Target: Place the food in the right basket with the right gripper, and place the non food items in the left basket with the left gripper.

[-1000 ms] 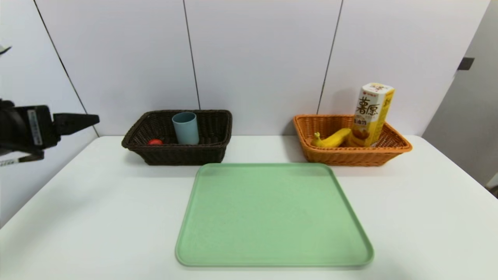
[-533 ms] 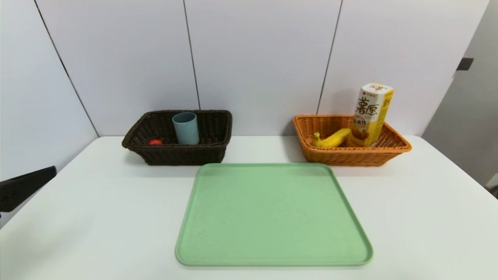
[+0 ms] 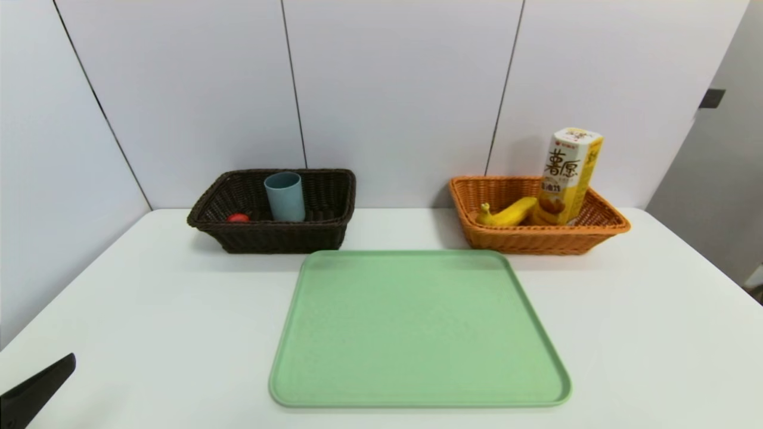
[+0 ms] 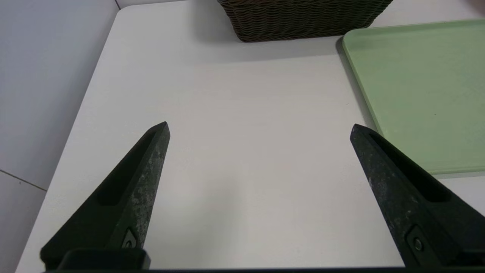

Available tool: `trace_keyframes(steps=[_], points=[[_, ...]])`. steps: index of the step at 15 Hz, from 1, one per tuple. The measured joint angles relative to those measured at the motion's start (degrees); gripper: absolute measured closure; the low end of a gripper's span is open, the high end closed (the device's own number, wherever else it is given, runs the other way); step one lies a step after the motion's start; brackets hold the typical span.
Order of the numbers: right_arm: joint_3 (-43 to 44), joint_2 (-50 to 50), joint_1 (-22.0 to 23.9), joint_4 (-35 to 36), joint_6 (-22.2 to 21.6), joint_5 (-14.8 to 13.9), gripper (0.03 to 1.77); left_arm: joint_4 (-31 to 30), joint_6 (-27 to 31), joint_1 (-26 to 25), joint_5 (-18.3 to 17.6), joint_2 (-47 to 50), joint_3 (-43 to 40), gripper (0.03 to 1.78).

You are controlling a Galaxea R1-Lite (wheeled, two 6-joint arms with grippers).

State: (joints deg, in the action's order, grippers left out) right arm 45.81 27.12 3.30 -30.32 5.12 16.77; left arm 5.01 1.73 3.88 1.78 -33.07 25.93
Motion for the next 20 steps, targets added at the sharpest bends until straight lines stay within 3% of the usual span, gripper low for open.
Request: trace_keyframes(steps=[4, 6, 13, 15, 20], points=[[-4.0, -2.82, 0.41, 0.78, 0.83, 0.3, 0.1, -0.41, -0.3, -0.68, -2.6, 5.46, -6.67, 0.12], [-6.95, -4.36, 0.79, 2.67, 0.91, 0.34, 0.1, -1.66, -0.35, -0.72, -5.61, 7.69, -9.95, 0.12], [-21.02, -9.35, 1.18, 19.93, 1.07, -0.13, 0.1, -13.17, -0.46, -1.07, -7.01, 11.91, -21.05, 0.12], [-25.06, -10.18, 1.38, 25.53, 1.05, -1.84, 0.1, -14.54, -0.35, -1.82, -6.92, 13.2, -23.65, 0.12], [-36.67, -10.81, 1.44, 39.57, 5.29, -10.58, 0.1, -11.64, -0.57, -2.45, -6.85, 16.76, -25.88, 0.12]])
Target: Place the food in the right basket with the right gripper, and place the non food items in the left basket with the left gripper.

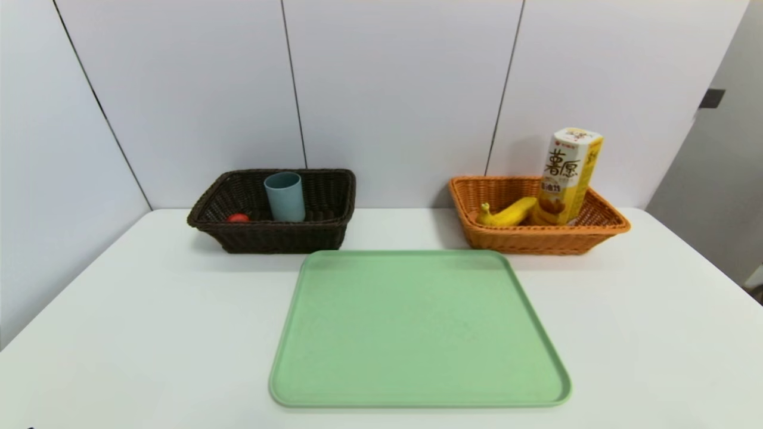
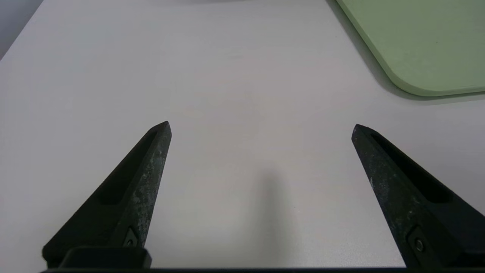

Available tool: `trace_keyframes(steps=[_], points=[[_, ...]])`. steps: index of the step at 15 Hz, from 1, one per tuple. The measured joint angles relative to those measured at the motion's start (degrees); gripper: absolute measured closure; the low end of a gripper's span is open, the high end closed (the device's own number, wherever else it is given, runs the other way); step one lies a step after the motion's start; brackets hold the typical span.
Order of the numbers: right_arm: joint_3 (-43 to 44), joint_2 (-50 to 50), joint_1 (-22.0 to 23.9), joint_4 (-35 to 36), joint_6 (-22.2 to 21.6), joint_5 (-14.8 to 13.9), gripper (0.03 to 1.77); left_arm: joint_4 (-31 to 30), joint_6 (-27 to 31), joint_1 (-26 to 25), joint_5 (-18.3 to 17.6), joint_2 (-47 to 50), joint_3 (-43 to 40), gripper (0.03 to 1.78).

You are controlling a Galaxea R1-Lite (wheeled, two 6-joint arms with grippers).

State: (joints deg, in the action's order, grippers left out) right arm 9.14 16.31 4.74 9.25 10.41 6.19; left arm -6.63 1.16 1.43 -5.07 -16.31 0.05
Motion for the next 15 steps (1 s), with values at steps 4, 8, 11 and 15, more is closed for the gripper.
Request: trace_keyframes(steps=[4, 8, 11, 15], points=[[-7.91, -0.06, 0.0, 5.02, 2.12, -2.17, 0.1, 1.51, -0.09, -0.02, 0.74, 2.21, -0.05, 0.12], [-9.07, -0.06, 0.0, 1.27, 3.04, -2.4, 0.1, 2.15, -0.52, -1.01, 1.13, 5.92, -0.05, 0.12], [-9.12, -0.09, 0.0, -3.88, 3.64, -2.56, 0.1, 2.28, -2.26, -1.27, 1.11, 8.63, -0.05, 0.12], [-9.14, -0.06, 0.0, -8.63, 2.86, -2.54, 0.1, 2.73, -4.32, -1.4, 0.98, 13.18, -0.05, 0.12]])
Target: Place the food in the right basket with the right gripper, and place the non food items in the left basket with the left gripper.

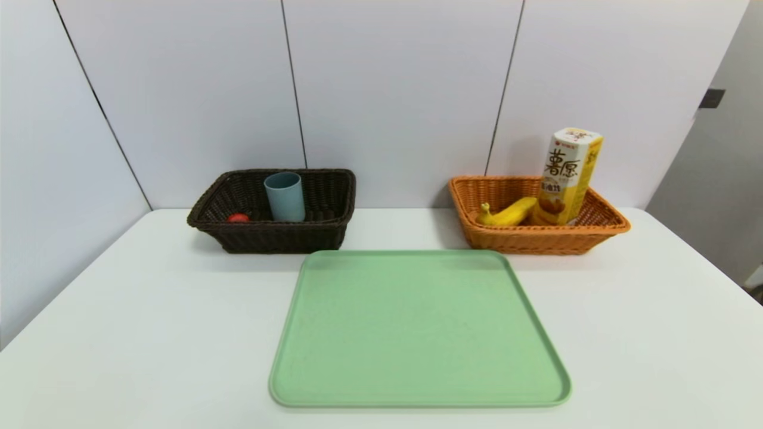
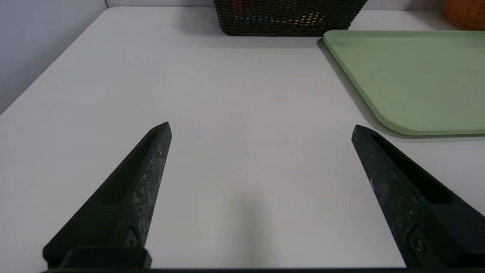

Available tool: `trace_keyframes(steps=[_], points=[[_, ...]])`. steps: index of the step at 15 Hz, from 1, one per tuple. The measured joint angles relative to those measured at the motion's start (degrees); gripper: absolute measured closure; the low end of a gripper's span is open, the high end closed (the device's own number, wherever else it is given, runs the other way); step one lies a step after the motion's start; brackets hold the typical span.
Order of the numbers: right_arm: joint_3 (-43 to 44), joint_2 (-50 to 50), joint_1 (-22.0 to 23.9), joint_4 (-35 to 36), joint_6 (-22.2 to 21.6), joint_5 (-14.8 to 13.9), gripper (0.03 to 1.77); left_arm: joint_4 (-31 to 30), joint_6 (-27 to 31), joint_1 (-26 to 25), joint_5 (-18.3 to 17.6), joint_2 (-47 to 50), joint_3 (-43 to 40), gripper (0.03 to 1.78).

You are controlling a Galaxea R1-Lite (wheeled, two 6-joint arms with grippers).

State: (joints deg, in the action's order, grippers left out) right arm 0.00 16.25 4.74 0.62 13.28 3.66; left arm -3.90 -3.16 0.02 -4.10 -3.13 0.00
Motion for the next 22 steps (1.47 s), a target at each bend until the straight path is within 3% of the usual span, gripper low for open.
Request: trace_keyframes(steps=[4, 9, 13, 17, 22], points=[[0.0, 0.0, 0.0, -0.72, -1.46, -0.09, 0.1, -0.01, -2.16, -0.02, 0.2, 2.67, 0.0, 0.12], [0.0, 0.0, 0.0, -0.8, -1.87, -0.11, 0.1, 1.9, -17.1, -0.02, 4.69, 3.13, 0.0, 0.12], [0.0, 0.0, 0.0, -0.72, -1.57, -0.09, 0.1, 1.9, -19.91, 0.0, 4.78, 3.16, 0.0, 0.12], [0.0, 0.01, 0.0, -0.72, -1.57, -0.11, 0.1, 1.97, -18.8, 0.0, 4.84, 3.16, 0.0, 0.12], [0.0, 0.01, 0.0, -0.72, -1.46, -0.09, 0.1, 1.6, -6.1, -0.02, 5.22, 3.16, 0.0, 0.12]])
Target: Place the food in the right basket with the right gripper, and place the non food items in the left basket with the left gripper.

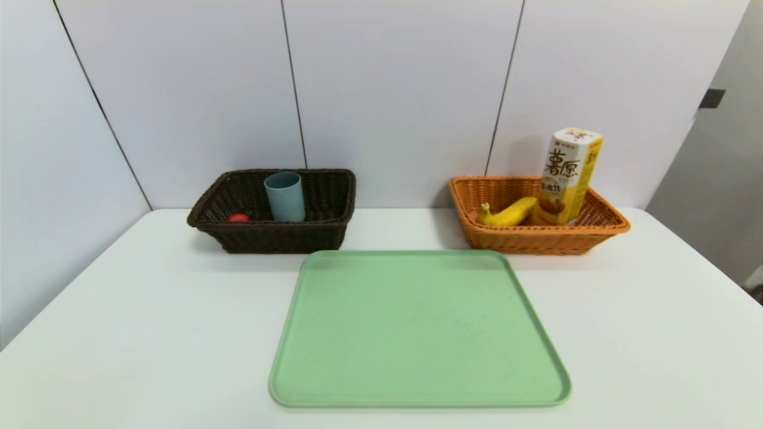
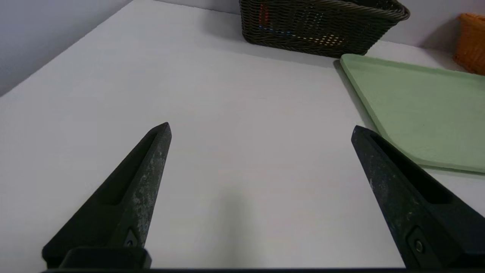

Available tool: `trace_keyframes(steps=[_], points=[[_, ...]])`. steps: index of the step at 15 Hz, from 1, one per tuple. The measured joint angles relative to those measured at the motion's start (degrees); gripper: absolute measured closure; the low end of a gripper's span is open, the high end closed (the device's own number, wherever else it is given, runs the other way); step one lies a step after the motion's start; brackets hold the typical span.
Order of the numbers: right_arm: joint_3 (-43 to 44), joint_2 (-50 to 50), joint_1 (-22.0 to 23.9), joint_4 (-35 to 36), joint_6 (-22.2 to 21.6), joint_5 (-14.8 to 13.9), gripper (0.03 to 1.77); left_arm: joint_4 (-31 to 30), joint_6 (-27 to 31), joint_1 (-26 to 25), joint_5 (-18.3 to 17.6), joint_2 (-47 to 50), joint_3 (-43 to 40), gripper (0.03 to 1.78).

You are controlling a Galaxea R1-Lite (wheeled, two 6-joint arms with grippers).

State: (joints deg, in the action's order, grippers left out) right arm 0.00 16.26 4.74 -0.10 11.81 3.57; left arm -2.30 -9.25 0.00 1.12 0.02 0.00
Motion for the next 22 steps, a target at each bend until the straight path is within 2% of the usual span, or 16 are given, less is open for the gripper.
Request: trace_keyframes(steps=[3, 6, 10, 16, 18, 22], points=[[0.0, 0.0, 0.0, 0.0, 0.01, 0.01, 0.1, 1.9, 8.27, 0.0, -0.41, 0.0, 0.0, 0.12], [0.0, 0.0, 0.0, 0.0, 0.09, 0.0, 0.1, 2.12, 12.03, 0.0, -0.66, 0.0, 0.0, 0.12], [0.0, 0.0, 0.0, 0.0, 0.11, -0.02, 0.1, 1.93, 6.94, 0.0, -0.44, 0.02, 0.0, 0.12], [0.0, 0.0, -0.01, 0.07, 0.63, 0.0, 0.1, 1.89, 6.64, 0.0, -0.46, 0.02, 0.0, 0.12], [0.0, -0.67, -1.39, 0.07, 0.3, -0.02, 0.1, 1.89, 6.64, 0.0, -0.46, 0.02, 0.0, 0.12], [0.0, -9.74, -4.44, 0.1, -0.57, 0.0, 0.1, 1.89, 6.64, 0.0, -0.39, 0.02, 0.0, 0.12]])
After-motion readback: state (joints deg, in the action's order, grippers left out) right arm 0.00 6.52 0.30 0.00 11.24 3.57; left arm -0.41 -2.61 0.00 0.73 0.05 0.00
